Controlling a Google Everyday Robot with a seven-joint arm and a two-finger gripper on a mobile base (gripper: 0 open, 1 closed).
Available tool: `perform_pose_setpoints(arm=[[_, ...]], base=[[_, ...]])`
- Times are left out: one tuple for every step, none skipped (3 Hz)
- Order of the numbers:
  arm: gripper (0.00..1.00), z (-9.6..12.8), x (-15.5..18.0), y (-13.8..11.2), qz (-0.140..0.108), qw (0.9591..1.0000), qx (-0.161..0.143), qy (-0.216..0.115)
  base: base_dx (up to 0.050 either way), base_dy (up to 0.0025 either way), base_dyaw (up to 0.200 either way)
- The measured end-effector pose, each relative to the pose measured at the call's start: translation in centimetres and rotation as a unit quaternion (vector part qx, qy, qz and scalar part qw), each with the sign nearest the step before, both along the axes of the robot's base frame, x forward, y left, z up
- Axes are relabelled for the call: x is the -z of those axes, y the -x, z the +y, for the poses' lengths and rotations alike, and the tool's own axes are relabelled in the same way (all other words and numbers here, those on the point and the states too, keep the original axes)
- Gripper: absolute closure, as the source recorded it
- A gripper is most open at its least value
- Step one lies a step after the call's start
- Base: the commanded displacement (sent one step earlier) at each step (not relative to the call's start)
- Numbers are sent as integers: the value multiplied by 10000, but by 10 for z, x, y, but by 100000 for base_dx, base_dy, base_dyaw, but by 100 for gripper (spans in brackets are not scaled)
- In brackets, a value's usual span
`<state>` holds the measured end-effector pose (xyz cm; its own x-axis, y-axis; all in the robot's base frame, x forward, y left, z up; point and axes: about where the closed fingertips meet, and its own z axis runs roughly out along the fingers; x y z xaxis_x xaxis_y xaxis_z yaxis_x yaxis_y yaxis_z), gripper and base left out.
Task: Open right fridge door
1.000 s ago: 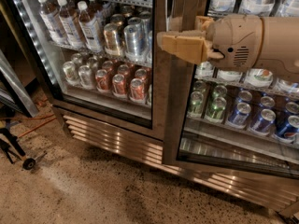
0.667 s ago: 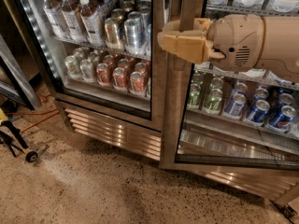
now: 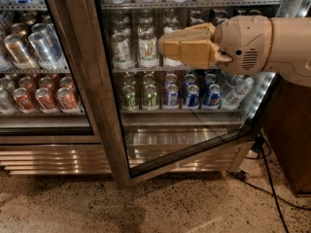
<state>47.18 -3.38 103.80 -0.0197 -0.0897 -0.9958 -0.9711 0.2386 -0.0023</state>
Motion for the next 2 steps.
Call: perform_pose_setpoints(arm=[[100,0,0,0,1,10000,0,0],[100,-1,18,-7,166,9998,72,-34]], base=[[0,0,0],[0,0,0]])
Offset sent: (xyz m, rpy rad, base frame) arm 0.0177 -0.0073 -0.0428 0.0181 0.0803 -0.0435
